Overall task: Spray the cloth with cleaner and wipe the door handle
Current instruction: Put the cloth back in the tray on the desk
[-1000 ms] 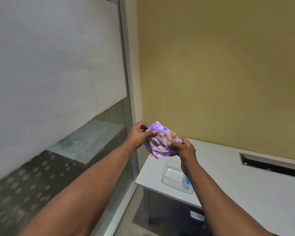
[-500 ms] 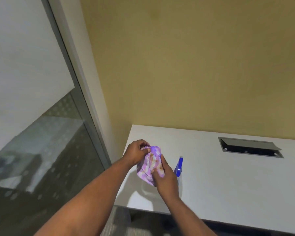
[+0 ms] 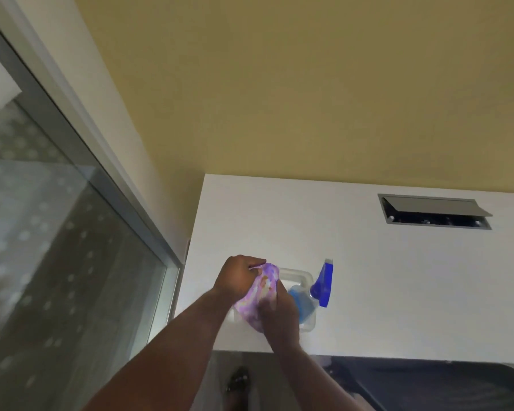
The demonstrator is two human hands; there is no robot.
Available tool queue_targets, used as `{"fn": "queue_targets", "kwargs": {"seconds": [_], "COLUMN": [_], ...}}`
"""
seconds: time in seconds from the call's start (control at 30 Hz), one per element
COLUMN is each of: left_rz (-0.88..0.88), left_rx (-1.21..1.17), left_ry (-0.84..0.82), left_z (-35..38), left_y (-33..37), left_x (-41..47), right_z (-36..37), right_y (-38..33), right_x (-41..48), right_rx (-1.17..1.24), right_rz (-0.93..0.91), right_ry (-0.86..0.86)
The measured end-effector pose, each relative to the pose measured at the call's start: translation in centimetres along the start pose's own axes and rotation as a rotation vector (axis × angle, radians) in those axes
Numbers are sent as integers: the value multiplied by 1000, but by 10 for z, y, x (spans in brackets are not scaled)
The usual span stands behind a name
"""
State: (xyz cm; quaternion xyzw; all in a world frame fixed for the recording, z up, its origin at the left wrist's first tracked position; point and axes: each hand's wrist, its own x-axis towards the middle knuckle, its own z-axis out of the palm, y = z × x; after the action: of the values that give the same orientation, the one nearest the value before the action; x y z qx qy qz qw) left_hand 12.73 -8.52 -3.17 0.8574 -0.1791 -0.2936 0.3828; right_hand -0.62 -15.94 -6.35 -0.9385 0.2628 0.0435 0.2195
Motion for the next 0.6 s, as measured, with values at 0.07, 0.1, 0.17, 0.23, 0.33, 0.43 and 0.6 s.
{"fn": "queue_targets", "kwargs": {"seconds": [0.07, 0.1, 0.17, 0.23, 0.33, 0.43, 0.6], "left_rz": [30, 55, 117, 159, 176, 213, 197], "left_rx": [40, 74, 174, 272, 370, 450, 518], "left_ry": [-10, -7, -7, -17, -25, -38, -79], "left_z": [3, 4, 7, 9, 11, 14, 14], "left_y": [-3, -4, -7, -12, -18, -23, -31], "left_x": [4, 5, 10, 15, 19, 18, 12], "right_z": [5, 12, 15, 12, 18, 25, 28], "right_y": [0, 3, 3, -3, -3, -2, 4], "right_x": [1, 2, 5, 10, 12, 14, 21], "right_rx": [-127, -146, -90, 100, 16, 85, 73], "right_rz": [-12, -56, -14, 123, 136, 171, 210], "right_ry": [-45, -34, -43, 31, -122, -182, -230]}}
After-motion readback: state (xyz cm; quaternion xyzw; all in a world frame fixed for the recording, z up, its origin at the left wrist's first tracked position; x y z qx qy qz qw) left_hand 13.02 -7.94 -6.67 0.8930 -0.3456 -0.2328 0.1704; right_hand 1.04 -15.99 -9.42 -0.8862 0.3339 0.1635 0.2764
